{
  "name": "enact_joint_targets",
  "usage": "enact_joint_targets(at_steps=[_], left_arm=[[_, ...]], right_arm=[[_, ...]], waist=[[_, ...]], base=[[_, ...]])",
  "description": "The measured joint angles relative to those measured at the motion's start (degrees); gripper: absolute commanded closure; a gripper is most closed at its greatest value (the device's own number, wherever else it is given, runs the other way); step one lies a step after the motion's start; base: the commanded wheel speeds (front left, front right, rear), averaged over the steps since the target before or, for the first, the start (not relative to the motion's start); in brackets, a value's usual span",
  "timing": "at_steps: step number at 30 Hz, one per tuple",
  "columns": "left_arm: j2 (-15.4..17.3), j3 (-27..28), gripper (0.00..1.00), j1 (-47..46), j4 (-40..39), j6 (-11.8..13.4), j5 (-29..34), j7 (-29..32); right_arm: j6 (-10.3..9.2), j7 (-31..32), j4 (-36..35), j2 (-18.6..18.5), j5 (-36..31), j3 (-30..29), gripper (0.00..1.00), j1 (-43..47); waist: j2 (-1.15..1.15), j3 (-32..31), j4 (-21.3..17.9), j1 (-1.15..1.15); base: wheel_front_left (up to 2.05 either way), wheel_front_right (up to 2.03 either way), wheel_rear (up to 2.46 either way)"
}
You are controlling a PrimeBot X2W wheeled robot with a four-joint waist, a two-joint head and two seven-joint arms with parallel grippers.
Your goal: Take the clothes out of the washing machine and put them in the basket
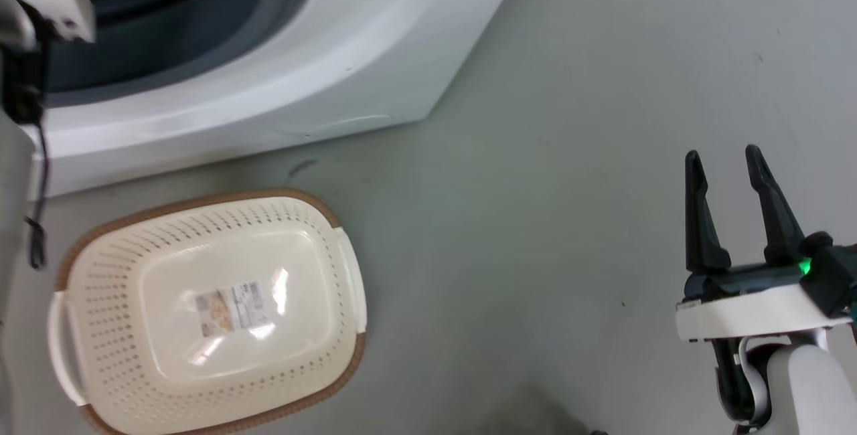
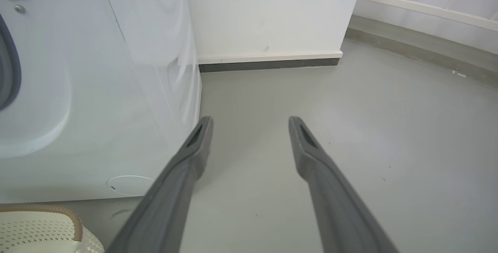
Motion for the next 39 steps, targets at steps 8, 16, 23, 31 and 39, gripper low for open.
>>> enact_joint_targets(at_steps=[8,16,23,31,39], left_arm=[[-5.33,2.1,1.0,8.9,2.1,-0.18,-3.2,-8.55],[-8.7,8.17,1.0,18.44,-10.93,-0.15,0.24,-8.91],[-12.32,14.0,1.0,28.31,-25.28,-1.54,5.37,-8.91],[-16.05,18.26,1.0,39.27,-39.94,-4.23,8.93,-8.92],[-17.37,16.95,1.0,49.15,-44.54,-6.58,9.56,-8.92]], right_arm=[[0.0,0.0,0.88,-0.02,-2.81,-0.75,0.0,2.4],[0.0,0.0,1.83,-0.02,-4.31,-1.41,0.0,3.71],[0.0,0.0,2.53,-0.04,-5.15,-1.74,0.0,4.88],[0.0,0.0,3.54,-0.04,-5.72,-2.42,0.0,7.16],[0.0,0.0,3.56,-0.03,-6.26,-2.4,0.0,7.95]], waist=[[0.0,-7.74,3.89,-0.01],[0.0,-13.26,8.28,-0.01],[0.0,-17.45,11.51,0.0],[0.0,-21.8,14.71,0.0],[0.0,-23.72,17.73,0.0]], base=[[0.0,0.0,0.0],[0.0,0.0,0.0],[0.0,0.0,0.0],[0.0,0.0,0.0],[0.0,0.0,0.0]])
